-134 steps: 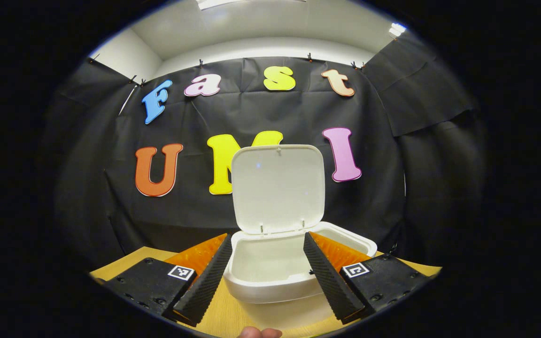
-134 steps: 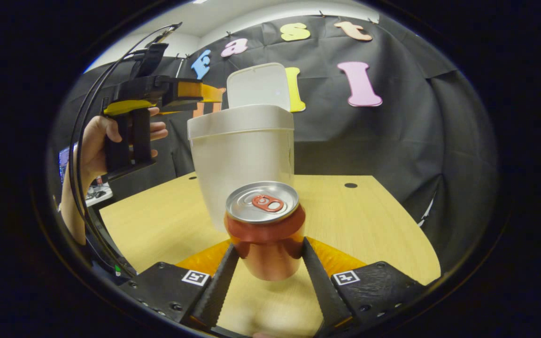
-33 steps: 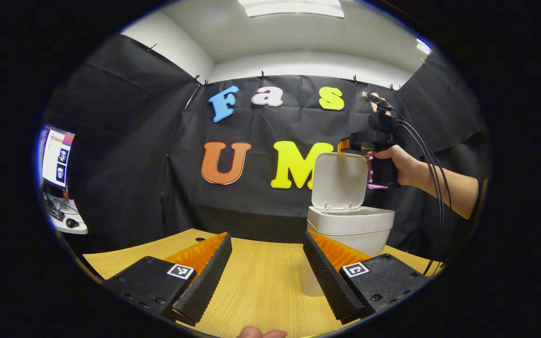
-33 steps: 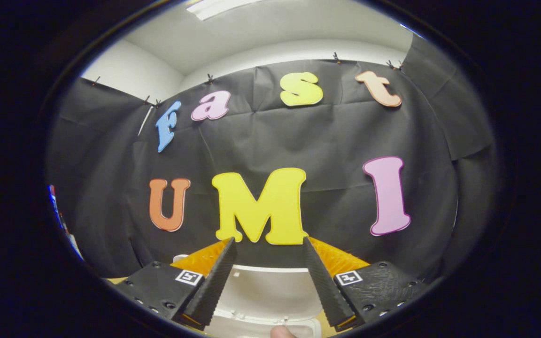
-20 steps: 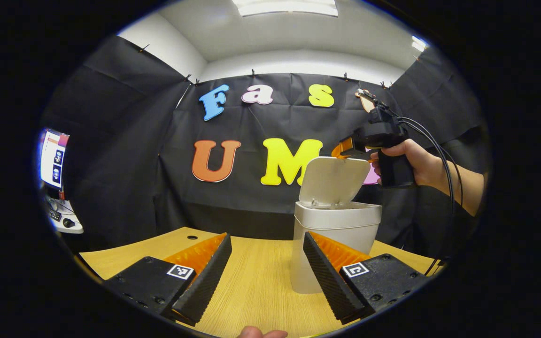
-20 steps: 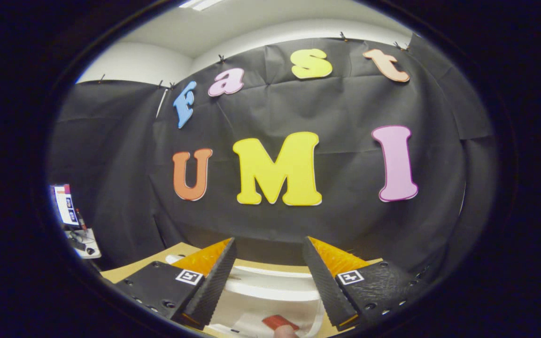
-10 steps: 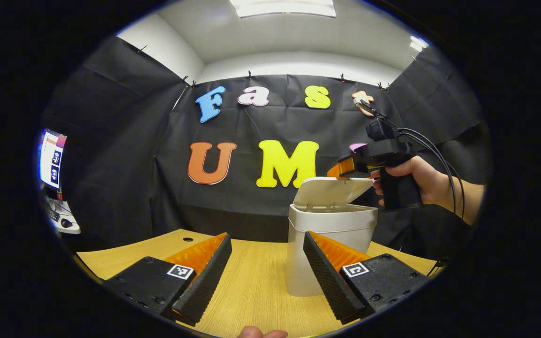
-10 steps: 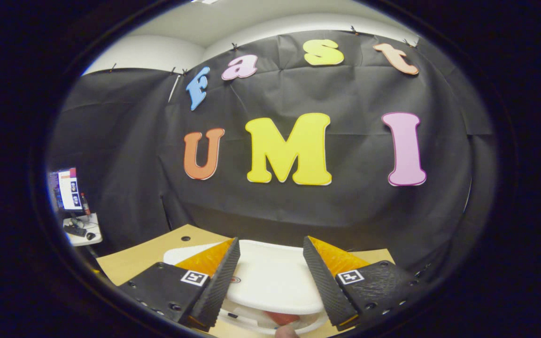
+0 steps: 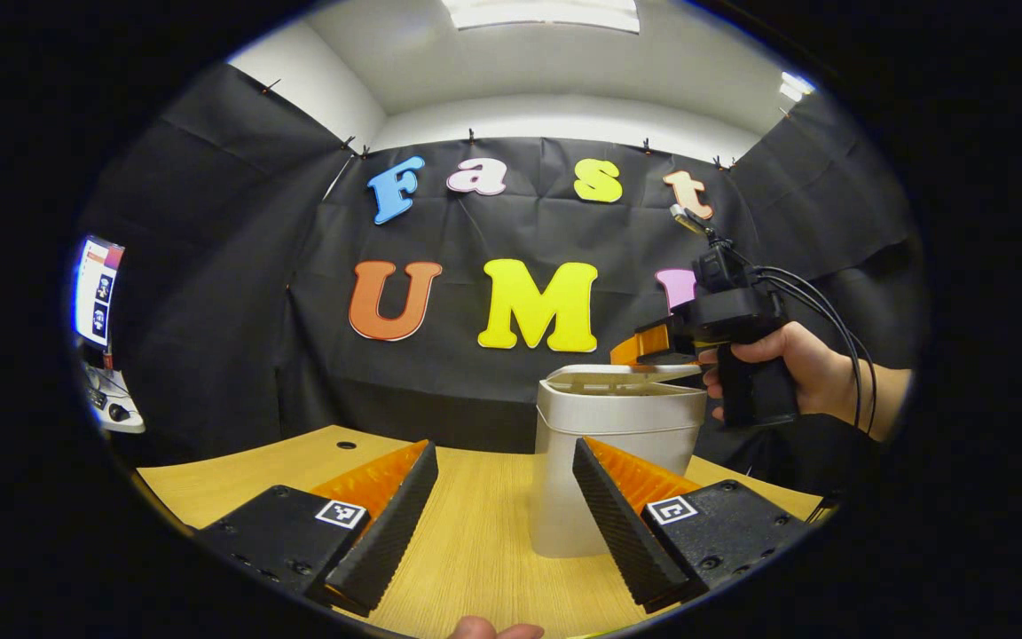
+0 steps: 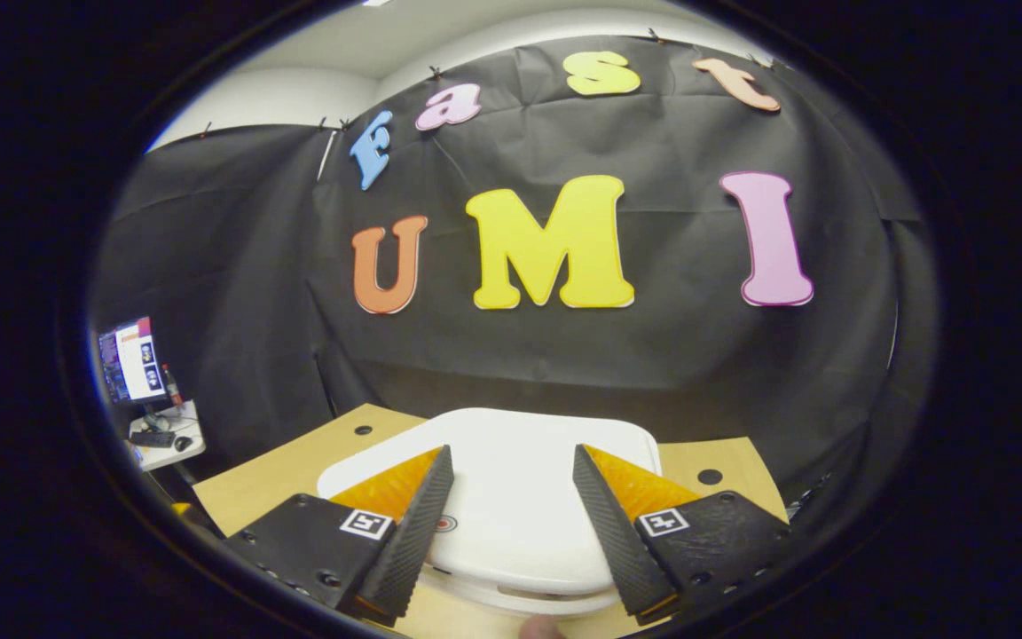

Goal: Press the lid of the desktop garbage bin to open it, pick up the crumpled paper on the desktop and throw it into the bin, then pick up the pop can on the desktop and drop it into the bin, and finally close the garbage bin lid.

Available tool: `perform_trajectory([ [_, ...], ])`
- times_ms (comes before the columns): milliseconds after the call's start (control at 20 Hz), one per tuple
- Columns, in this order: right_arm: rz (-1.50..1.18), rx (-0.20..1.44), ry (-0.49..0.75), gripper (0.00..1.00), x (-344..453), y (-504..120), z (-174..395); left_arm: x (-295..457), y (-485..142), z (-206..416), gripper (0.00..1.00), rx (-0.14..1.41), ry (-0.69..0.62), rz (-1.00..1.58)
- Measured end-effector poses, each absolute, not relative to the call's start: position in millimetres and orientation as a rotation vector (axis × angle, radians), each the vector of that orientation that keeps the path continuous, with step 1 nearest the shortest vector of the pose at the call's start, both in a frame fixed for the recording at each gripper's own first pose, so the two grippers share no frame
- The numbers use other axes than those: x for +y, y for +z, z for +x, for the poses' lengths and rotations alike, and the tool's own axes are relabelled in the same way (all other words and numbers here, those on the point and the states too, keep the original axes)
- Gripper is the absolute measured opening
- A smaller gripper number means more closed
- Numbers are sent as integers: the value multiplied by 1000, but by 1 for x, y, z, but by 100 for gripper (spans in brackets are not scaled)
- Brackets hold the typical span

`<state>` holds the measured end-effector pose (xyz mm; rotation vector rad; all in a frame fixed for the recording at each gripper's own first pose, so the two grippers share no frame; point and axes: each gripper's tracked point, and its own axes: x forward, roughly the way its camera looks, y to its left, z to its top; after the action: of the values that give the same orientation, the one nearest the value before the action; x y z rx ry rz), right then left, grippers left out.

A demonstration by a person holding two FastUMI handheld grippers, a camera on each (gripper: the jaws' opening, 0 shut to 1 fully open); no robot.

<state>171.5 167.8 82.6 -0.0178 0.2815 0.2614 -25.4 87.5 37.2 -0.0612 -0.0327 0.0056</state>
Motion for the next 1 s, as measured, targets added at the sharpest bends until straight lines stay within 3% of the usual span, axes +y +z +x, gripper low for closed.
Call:
perform_trajectory([
  [1000,-57,217,242,88,167,65,165,79,8,-26,98,8,21,-44],
])
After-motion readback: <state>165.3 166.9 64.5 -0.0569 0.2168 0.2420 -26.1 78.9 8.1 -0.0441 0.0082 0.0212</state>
